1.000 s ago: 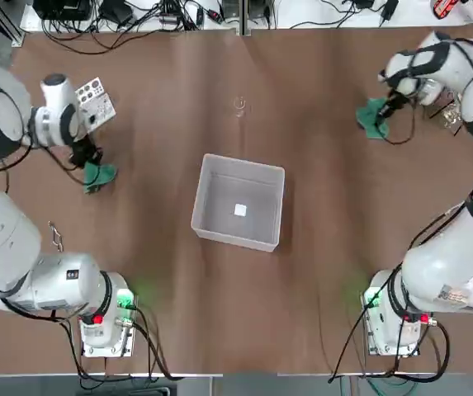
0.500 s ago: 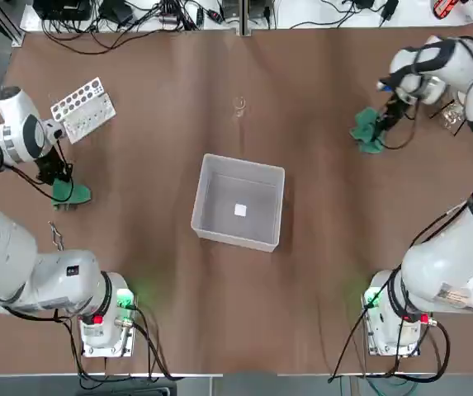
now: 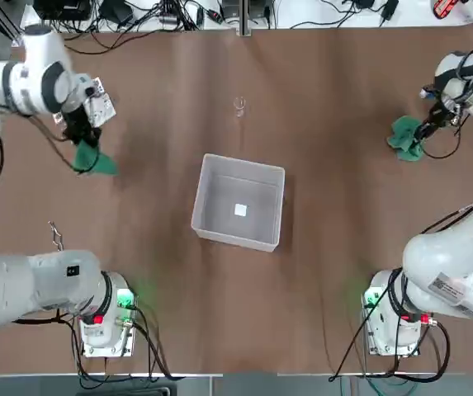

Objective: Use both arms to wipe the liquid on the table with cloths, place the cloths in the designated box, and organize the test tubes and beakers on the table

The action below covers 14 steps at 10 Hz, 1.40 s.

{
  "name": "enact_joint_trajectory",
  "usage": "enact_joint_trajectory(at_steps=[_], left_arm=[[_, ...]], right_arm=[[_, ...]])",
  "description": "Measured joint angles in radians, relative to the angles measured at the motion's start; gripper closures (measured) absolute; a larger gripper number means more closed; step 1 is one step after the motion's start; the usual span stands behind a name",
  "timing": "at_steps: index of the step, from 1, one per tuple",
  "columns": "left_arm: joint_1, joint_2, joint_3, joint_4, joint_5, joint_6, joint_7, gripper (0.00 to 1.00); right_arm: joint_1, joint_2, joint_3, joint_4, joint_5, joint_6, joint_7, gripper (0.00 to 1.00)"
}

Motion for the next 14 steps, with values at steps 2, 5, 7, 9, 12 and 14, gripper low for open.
enact_joint_trajectory(at_steps=[2, 5, 7, 9, 12, 14], left_arm=[[-0.007, -0.002, -0.24, 0.042, -0.12, -0.008, -0.133, 0.91], [-0.009, 0.06, -0.514, 0.15, -0.226, -0.007, -0.292, 0.89], [-0.007, 0.119, -0.627, 0.219, -0.234, -0.007, -0.373, 0.89], [-0.01, 0.21, -0.734, 0.247, -0.236, 0.04, -0.44, 0.88], [-0.014, 0.342, -0.777, 0.252, -0.235, 0.103, -0.455, 0.66], [-0.017, 0.371, -0.781, 0.268, -0.235, 0.105, -0.455, 0.36]], right_arm=[[0.14, -0.048, 0.043, 0.057, 0.029, -0.131, 0.147, 0.89], [0.326, -0.222, 0.053, 0.05, 0.075, -0.249, 0.316, 0.9], [0.415, -0.321, 0.053, -0.003, 0.105, -0.265, 0.443, 0.9], [0.54, -0.394, 0.054, -0.065, 0.12, -0.259, 0.613, 0.9], [0.739, -0.486, 0.056, -0.165, 0.122, -0.161, 0.874, 0.91], [0.886, -0.503, 0.056, -0.224, 0.123, -0.044, 1.058, 0.91]])
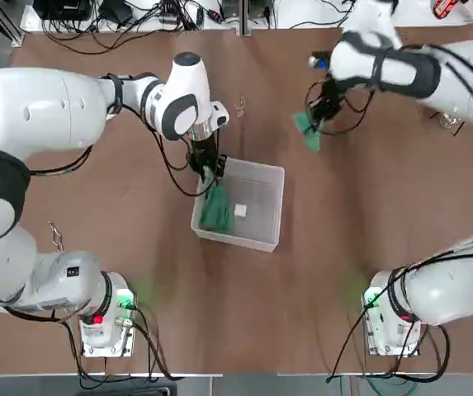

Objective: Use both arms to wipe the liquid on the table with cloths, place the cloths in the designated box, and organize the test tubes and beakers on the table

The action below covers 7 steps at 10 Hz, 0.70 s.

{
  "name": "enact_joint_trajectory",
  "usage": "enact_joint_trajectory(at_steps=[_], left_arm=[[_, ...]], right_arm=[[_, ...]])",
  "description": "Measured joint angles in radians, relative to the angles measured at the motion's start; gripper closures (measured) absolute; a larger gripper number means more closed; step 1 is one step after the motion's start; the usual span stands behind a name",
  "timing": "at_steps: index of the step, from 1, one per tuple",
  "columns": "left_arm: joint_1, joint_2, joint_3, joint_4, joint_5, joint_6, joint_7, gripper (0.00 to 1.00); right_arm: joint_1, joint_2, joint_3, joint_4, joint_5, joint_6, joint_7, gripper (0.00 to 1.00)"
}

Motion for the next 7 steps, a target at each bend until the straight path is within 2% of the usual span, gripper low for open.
enact_joint_trajectory(at_steps=[2, 3, 4, 5, 6, 7], left_arm=[[0.006, 0.0, 0.004, 0.052, 0.0, 0.003, 0.0, 0.07], [0.01, 0.001, 0.03, 0.097, 0.0, 0.007, -0.001, 0.0], [0.01, 0.011, 0.091, 0.156, 0.0, 0.008, 0.002, 0.0], [0.013, 0.056, 0.157, 0.232, 0.018, 0.008, 0.009, 0.0], [0.014, 0.145, 0.201, 0.326, 0.057, 0.008, 0.009, 0.0], [0.009, 0.254, 0.229, 0.42, 0.102, 0.011, 0.006, 0.01]], right_arm=[[0.156, 0.0, 0.001, -0.04, 0.001, 0.135, 0.2, 0.91], [0.248, 0.002, 0.001, -0.048, 0.001, 0.197, 0.331, 0.91], [0.352, 0.009, 0.001, -0.052, 0.001, 0.264, 0.463, 0.91], [0.448, 0.027, 0.002, -0.059, 0.001, 0.333, 0.569, 0.88], [0.506, 0.052, 0.002, -0.064, 0.001, 0.381, 0.628, 0.87], [0.527, 0.076, 0.001, -0.065, 0.001, 0.406, 0.648, 0.8]])
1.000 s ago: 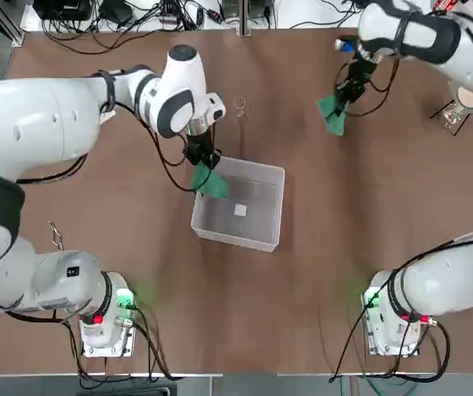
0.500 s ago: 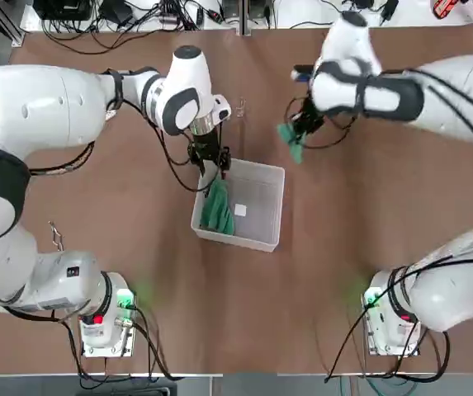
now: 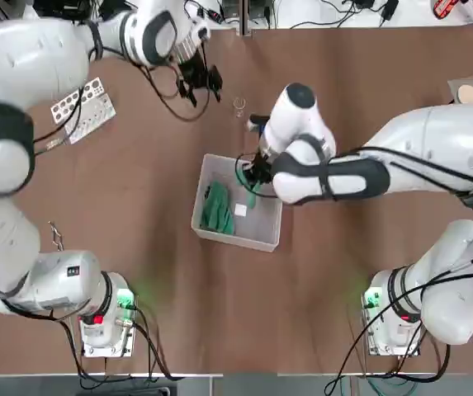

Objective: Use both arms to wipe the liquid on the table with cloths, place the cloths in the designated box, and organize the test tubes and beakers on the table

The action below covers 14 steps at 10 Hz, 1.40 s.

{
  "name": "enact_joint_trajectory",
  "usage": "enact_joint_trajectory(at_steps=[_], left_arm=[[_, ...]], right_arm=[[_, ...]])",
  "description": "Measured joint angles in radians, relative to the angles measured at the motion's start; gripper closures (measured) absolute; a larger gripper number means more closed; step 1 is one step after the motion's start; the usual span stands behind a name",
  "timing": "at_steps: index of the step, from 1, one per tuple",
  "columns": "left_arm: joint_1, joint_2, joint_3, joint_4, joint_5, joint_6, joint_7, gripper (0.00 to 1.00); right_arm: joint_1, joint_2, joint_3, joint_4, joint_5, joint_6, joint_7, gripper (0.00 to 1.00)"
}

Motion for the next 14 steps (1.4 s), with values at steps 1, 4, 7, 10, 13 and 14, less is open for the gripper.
enact_joint_trajectory(at_steps=[1, 4, 7, 10, 13, 14], left_arm=[[-0.016, 0.1, 0.023, 0.078, 0.048, 0.016, -0.018, 0.01], [-0.059, 0.244, 0.042, 0.156, 0.087, 0.191, -0.093, 0.03], [-0.095, 0.278, 0.043, 0.16, 0.087, 0.272, -0.124, 0.07], [-0.104, 0.322, 0.05, 0.162, 0.087, 0.317, -0.131, 0.19], [-0.103, 0.333, 0.063, 0.168, 0.087, 0.323, -0.131, 0.36], [-0.104, 0.333, 0.063, 0.168, 0.088, 0.323, -0.131, 0.37]], right_arm=[[0.0, 0.012, -0.006, 0.002, 0.0, 0.009, 0.001, 0.67], [-0.083, 0.006, -0.038, 0.077, -0.002, -0.055, -0.066, 0.15], [-0.368, 0.004, -0.053, 0.241, -0.003, -0.197, -0.56, 0.01], [-0.517, 0.063, -0.052, 0.301, 0.084, -0.204, -1.013, 0.01], [-0.613, 0.156, -0.051, 0.342, 0.34, -0.208, -1.455, 0.01], [-0.633, 0.183, -0.051, 0.346, 0.437, -0.212, -1.603, 0.01]])
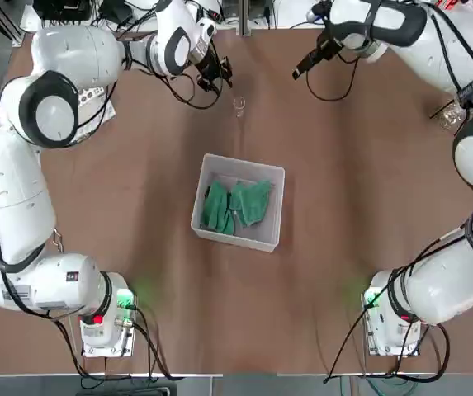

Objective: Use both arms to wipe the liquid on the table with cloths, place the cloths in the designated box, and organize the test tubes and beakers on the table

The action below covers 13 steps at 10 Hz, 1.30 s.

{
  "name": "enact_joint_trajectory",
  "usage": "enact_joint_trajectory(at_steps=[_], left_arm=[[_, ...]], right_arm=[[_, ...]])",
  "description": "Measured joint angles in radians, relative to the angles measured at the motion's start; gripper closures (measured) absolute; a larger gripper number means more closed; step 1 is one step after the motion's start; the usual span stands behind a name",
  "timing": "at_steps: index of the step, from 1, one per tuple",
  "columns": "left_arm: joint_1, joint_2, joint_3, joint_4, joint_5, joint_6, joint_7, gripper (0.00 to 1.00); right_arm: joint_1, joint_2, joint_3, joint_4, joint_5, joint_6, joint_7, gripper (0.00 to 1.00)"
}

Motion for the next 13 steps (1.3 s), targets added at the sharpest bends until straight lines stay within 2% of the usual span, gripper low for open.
enact_joint_trajectory(at_steps=[3, 4, 5, 7, 10, 13], left_arm=[[-0.005, 0.002, 0.0, -0.002, 0.0, 0.0, 0.0, 0.42], [-0.006, 0.003, 0.0, -0.002, 0.0, 0.0, 0.0, 0.53], [-0.006, 0.003, 0.0, -0.002, 0.0, 0.0, 0.0, 0.57], [-0.006, 0.003, 0.0, -0.002, 0.001, 0.0, 0.0, 0.76], [-0.005, 0.003, 0.0, -0.001, 0.001, 0.0, 0.0, 0.77], [-0.004, 0.003, 0.0, 0.003, 0.001, 0.0, 0.001, 0.77]], right_arm=[[-0.008, 0.107, 0.001, 0.043, 0.229, -0.001, -0.335, 0.01], [-0.01, 0.155, 0.002, 0.064, 0.303, -0.004, -0.433, 0.01], [-0.01, 0.204, 0.004, 0.076, 0.399, -0.011, -0.547, 0.01], [-0.003, 0.285, 0.022, 0.087, 0.551, -0.031, -0.731, 0.01], [0.004, 0.384, 0.052, 0.119, 0.743, -0.085, -0.966, 0.01], [0.004, 0.535, 0.052, 0.227, 0.855, -0.165, -1.183, 0.01]])
